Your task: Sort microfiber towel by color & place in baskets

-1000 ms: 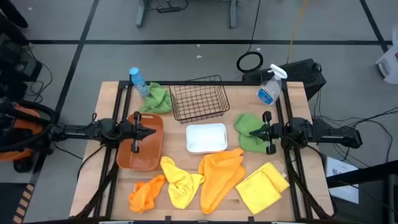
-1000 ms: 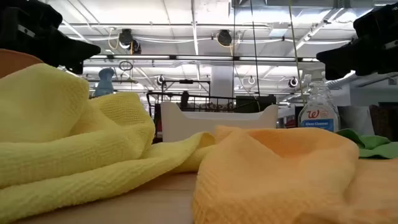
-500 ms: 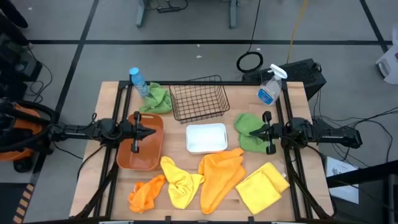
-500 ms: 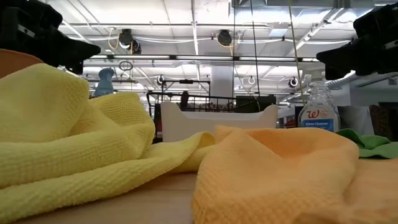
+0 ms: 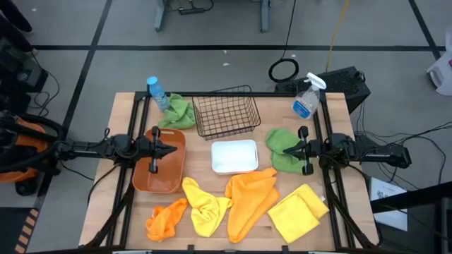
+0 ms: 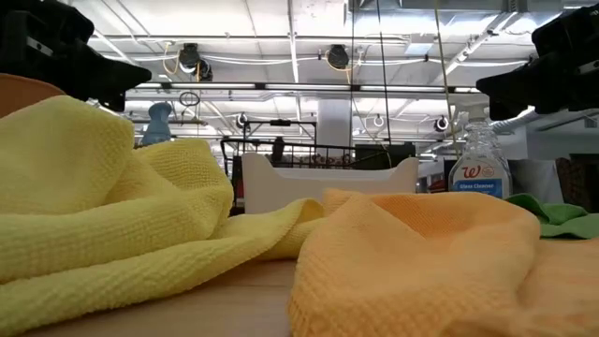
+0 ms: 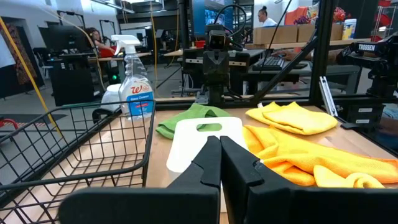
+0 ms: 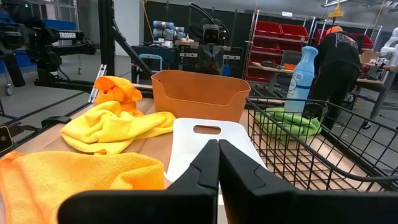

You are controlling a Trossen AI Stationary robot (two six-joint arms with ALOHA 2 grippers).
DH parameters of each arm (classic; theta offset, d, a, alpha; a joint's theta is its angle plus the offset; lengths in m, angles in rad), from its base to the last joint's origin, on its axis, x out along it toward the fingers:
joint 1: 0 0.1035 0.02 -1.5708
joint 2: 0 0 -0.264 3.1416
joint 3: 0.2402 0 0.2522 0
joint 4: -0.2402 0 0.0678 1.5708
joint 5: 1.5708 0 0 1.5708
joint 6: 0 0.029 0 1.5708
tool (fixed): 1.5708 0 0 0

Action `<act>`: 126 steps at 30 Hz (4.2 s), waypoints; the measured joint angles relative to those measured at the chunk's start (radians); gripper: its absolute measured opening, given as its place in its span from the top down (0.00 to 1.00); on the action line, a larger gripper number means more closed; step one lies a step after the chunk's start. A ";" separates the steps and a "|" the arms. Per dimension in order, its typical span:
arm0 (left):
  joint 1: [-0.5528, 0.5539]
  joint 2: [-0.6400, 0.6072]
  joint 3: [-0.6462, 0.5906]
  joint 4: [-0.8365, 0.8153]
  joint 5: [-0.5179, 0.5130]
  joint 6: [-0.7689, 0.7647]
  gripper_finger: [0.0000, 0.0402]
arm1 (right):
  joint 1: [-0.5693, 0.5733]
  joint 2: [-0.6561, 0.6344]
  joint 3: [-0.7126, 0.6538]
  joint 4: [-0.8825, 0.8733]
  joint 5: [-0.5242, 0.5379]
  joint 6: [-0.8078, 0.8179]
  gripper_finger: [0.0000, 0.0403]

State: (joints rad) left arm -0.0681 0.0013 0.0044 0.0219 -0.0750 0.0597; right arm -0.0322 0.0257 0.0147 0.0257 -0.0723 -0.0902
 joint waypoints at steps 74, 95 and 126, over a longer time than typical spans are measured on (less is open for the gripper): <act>0.000 0.000 0.000 0.000 0.000 0.000 1.00 | 0.000 0.000 0.000 0.000 0.000 0.000 1.00; 0.000 0.000 0.000 0.000 0.000 0.000 1.00 | 0.000 0.000 0.000 -0.007 0.048 0.091 1.00; 0.000 0.000 0.000 0.018 -0.003 0.000 1.00 | 0.001 0.626 1.111 -0.587 0.125 0.156 1.00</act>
State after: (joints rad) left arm -0.0677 0.0017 0.0044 0.0395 -0.0776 0.0597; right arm -0.0315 0.6522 1.1260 -0.5609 0.0528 0.0658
